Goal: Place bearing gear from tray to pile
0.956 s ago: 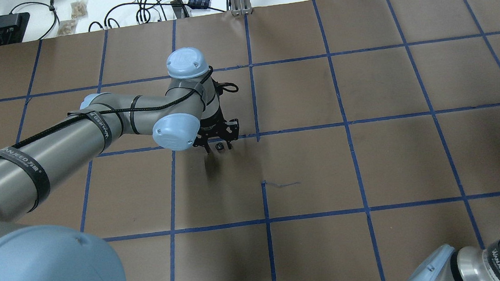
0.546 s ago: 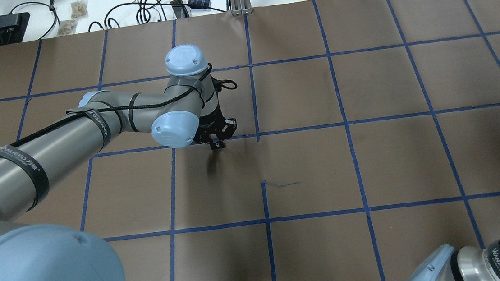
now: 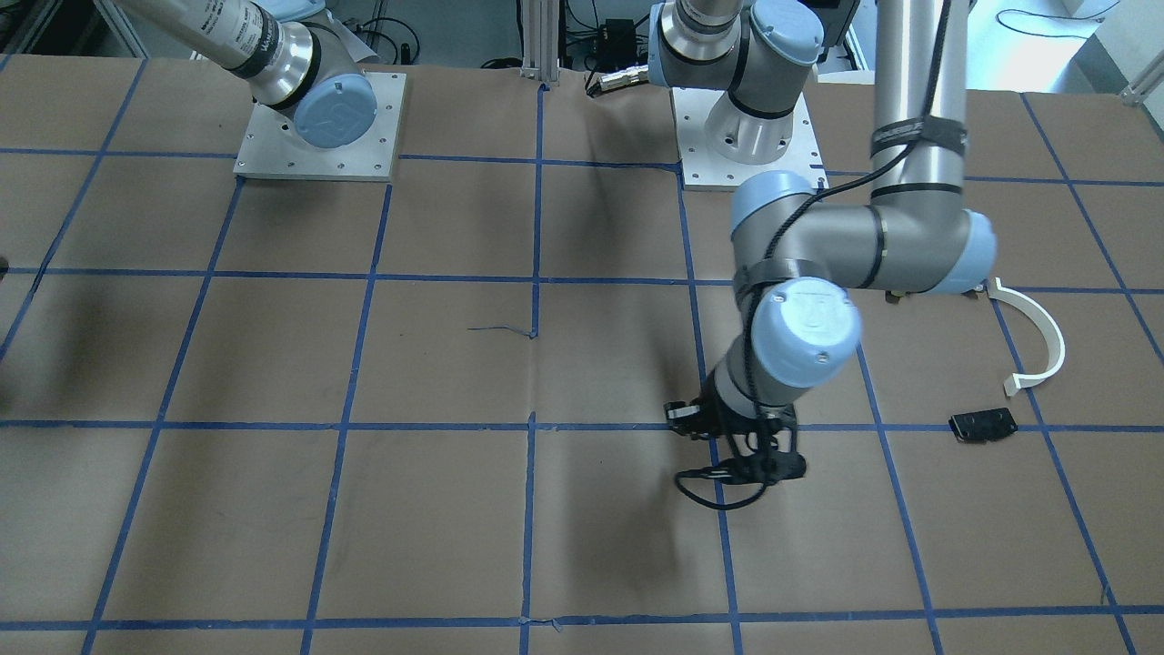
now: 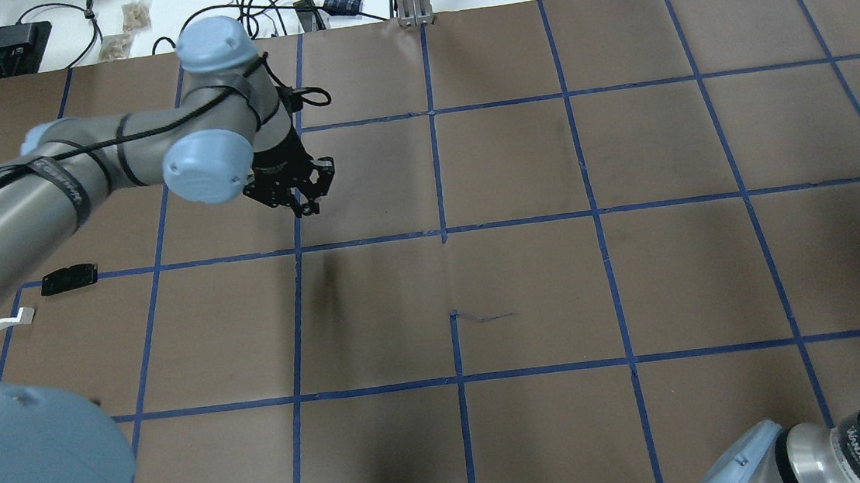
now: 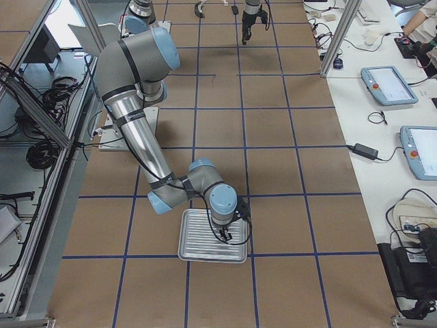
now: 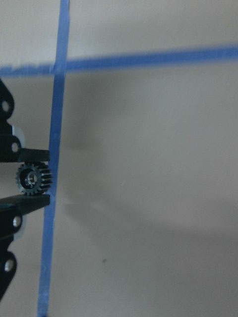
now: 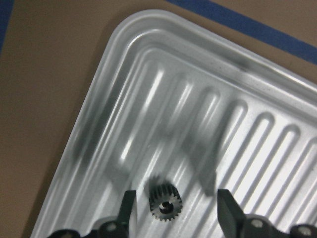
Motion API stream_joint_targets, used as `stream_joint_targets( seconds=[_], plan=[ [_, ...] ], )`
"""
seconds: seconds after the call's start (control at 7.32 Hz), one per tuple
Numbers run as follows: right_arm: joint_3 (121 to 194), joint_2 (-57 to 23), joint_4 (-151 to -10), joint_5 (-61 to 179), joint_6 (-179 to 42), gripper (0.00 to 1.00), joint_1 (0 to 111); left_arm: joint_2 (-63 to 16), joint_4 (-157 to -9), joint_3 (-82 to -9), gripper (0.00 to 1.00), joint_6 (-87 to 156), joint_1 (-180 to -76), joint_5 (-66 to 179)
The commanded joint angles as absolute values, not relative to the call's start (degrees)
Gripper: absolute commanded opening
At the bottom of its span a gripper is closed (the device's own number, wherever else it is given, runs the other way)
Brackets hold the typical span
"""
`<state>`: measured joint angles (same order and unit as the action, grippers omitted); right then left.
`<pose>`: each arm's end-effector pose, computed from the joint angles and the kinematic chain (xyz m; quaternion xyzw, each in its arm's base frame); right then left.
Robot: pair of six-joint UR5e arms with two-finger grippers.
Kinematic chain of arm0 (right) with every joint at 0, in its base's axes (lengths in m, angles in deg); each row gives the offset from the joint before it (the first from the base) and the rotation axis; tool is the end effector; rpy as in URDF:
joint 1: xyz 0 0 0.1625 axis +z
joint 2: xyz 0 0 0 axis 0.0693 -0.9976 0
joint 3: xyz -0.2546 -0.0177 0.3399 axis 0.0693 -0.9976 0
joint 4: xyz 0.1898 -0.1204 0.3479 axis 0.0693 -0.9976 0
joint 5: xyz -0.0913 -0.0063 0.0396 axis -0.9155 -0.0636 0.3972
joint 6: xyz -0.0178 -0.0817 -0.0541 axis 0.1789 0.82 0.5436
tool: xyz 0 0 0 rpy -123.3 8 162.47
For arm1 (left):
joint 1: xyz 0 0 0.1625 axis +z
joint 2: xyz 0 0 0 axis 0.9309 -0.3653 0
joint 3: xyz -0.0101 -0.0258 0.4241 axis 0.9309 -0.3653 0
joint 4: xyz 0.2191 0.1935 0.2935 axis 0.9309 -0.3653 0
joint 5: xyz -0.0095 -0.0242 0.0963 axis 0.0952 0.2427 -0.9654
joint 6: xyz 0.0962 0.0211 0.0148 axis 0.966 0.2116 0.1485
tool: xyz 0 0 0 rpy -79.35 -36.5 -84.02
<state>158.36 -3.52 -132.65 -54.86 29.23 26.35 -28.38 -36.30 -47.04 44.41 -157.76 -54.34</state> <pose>-0.4926 -0.4401 0.1820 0.1887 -0.9819 -0.0063 0.0134 -0.1262 -0.6162 0.2605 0.0518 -0.9970 -0.0578 0.0060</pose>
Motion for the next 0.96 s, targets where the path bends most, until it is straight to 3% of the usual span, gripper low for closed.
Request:
stream_joint_targets(
  seconds=[0.0,0.27,0.41,0.82],
  plan=[
    [158.69,-3.68,-132.31,-55.60,29.18,0.46,26.26,-24.32,-45.32,-44.00,0.00,59.27,-142.39,-59.56],
    [158.78,-3.68,-132.22,-55.60,29.71,0.26,26.26,-23.25,-44.55,-47.23,0.00,73.96,-128.67,-59.94],
    [158.78,-3.59,-132.22,-55.61,29.88,0.20,26.26,-23.60,-43.76,-50.04,0.00,74.71,-123.73,-61.86],
    [157.90,-10.58,-128.20,-55.78,28.66,0.18,27.31,-25.79,-35.70,-54.54,0.00,77.61,-117.37,-63.02]
  ],
)
